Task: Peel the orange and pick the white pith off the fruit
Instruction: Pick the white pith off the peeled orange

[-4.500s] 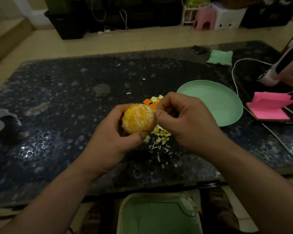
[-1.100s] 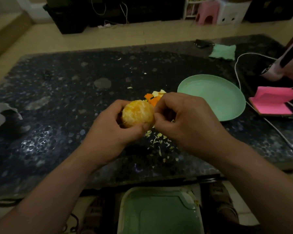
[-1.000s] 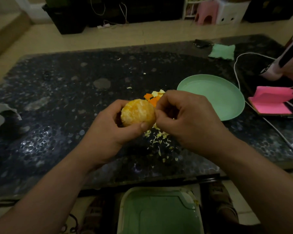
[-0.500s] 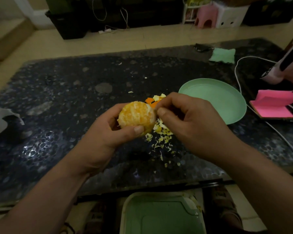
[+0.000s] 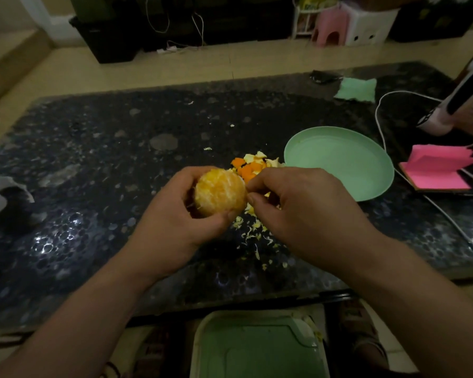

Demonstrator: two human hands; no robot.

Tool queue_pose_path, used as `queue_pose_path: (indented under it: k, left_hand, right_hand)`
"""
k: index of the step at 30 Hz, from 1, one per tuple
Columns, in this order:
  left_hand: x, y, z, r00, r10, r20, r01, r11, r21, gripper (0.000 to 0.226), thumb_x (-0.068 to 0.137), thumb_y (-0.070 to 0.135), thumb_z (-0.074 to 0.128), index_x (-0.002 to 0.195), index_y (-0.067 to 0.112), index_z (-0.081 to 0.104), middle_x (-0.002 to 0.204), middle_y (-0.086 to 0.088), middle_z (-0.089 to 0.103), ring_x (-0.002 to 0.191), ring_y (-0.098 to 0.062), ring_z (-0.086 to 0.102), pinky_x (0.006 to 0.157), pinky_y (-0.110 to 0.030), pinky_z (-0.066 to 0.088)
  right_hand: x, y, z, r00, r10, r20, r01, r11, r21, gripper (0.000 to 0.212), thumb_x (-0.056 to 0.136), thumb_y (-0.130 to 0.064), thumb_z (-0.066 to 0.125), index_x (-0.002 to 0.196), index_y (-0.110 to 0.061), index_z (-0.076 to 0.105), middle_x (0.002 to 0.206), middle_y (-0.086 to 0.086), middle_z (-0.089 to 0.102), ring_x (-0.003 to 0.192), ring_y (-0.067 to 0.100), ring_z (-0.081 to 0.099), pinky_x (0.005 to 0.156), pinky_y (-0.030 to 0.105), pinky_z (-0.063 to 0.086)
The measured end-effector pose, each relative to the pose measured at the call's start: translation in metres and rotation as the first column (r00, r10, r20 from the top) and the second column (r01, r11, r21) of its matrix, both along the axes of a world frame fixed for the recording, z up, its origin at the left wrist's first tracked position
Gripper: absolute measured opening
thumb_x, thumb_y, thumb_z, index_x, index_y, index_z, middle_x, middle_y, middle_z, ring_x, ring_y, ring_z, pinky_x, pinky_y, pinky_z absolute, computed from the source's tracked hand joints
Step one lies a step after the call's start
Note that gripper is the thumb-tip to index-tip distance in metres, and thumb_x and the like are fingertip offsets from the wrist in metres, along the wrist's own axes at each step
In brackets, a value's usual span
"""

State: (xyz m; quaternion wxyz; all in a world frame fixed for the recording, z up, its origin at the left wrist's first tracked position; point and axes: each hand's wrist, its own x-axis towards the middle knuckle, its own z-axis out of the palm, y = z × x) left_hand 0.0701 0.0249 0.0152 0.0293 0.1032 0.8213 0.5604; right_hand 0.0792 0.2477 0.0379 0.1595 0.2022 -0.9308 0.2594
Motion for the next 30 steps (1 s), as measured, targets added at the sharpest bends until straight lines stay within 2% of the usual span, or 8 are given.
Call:
queue_pose_path:
  k: [5, 8, 13, 17, 22, 24, 28, 30]
  left_hand:
    - [-0.002, 0.0, -0.005, 0.998, 0.002, -0.064, -0.008, 0.996, -0.089, 0.068, 0.068, 0.051, 0.085, 0.131, 0.043, 0.059, 0.126, 0.003, 0.067, 0.111, -0.018, 0.07, 0.092, -0.046, 0.061]
    - [-0.001, -0.001, -0.003, 0.998, -0.017, -0.053, 0.012, 0.996, -0.089, 0.068, 0.068, 0.052, 0.084, 0.131, 0.041, 0.06, 0.125, 0.005, 0.067, 0.11, -0.016, 0.07, 0.091, -0.041, 0.062]
    - [0.002, -0.003, 0.004, 0.991, -0.111, 0.077, 0.103, 0.99, 0.099, 0.063, 0.074, 0.025, 0.087, 0.132, 0.028, 0.064, 0.119, 0.002, 0.073, 0.107, -0.018, 0.073, 0.085, -0.027, 0.06]
    - [0.001, -0.005, 0.005, 0.976, -0.163, 0.145, 0.124, 0.962, 0.245, 0.062, 0.077, 0.018, 0.086, 0.135, 0.018, 0.064, 0.122, -0.006, 0.075, 0.111, -0.022, 0.073, 0.089, -0.027, 0.058]
    - [0.002, -0.006, 0.005, 0.942, -0.23, 0.245, 0.086, 0.87, 0.485, 0.059, 0.071, 0.02, 0.083, 0.129, 0.015, 0.07, 0.124, -0.015, 0.074, 0.114, -0.03, 0.073, 0.09, -0.03, 0.06]
    - [0.001, -0.004, 0.005, 0.934, -0.235, 0.27, 0.053, 0.837, 0.545, 0.065, 0.068, 0.019, 0.088, 0.129, 0.012, 0.07, 0.126, -0.019, 0.072, 0.114, -0.032, 0.072, 0.089, -0.032, 0.06]
    - [-0.001, -0.002, 0.006, 0.938, -0.194, 0.287, -0.001, 0.826, 0.564, 0.064, 0.074, 0.011, 0.082, 0.134, 0.007, 0.064, 0.122, -0.017, 0.074, 0.107, -0.028, 0.074, 0.082, -0.03, 0.061]
    - [-0.002, -0.001, 0.005, 0.942, -0.163, 0.292, -0.027, 0.834, 0.552, 0.057, 0.078, 0.007, 0.075, 0.134, 0.006, 0.063, 0.118, -0.014, 0.075, 0.104, -0.025, 0.074, 0.079, -0.028, 0.061]
  right_hand:
    - [-0.002, -0.002, -0.004, 0.999, -0.028, -0.037, 0.029, 0.999, 0.042, 0.019, 0.095, -0.037, 0.057, 0.087, -0.026, 0.07, 0.073, -0.008, 0.064, 0.064, 0.016, 0.058, 0.058, 0.04, 0.051]
    - [-0.002, -0.004, -0.003, 0.999, -0.029, -0.04, 0.03, 0.999, 0.028, 0.014, 0.094, -0.032, 0.062, 0.082, -0.026, 0.064, 0.07, -0.008, 0.06, 0.062, 0.015, 0.054, 0.056, 0.039, 0.049]
    - [-0.004, 0.002, 0.002, 0.996, 0.002, 0.084, 0.012, 0.985, -0.172, 0.013, 0.092, -0.027, 0.069, 0.081, -0.026, 0.064, 0.069, -0.008, 0.061, 0.066, 0.012, 0.057, 0.059, 0.041, 0.051]
    - [-0.007, 0.009, 0.004, 0.983, 0.032, 0.18, 0.028, 0.946, -0.323, 0.012, 0.093, -0.025, 0.069, 0.081, -0.026, 0.064, 0.074, -0.006, 0.065, 0.066, 0.013, 0.06, 0.062, 0.043, 0.054]
    - [-0.015, 0.012, -0.002, 0.976, -0.092, 0.196, 0.15, 0.939, -0.311, 0.022, 0.1, -0.033, 0.063, 0.08, -0.024, 0.066, 0.068, -0.006, 0.064, 0.061, 0.011, 0.058, 0.062, 0.045, 0.053]
    - [-0.016, 0.011, -0.001, 0.973, -0.104, 0.206, 0.162, 0.944, -0.288, 0.015, 0.1, -0.035, 0.061, 0.088, -0.027, 0.066, 0.074, -0.01, 0.066, 0.067, 0.008, 0.061, 0.066, 0.045, 0.056]
    - [-0.013, 0.009, -0.002, 0.973, -0.121, 0.197, 0.174, 0.944, -0.281, 0.016, 0.098, -0.037, 0.068, 0.086, -0.027, 0.064, 0.076, -0.01, 0.065, 0.071, 0.008, 0.061, 0.068, 0.044, 0.055]
    - [-0.012, 0.007, 0.0, 0.977, -0.077, 0.197, 0.132, 0.949, -0.286, 0.004, 0.097, -0.027, 0.068, 0.094, -0.03, 0.067, 0.087, -0.012, 0.068, 0.082, 0.007, 0.064, 0.074, 0.042, 0.057]
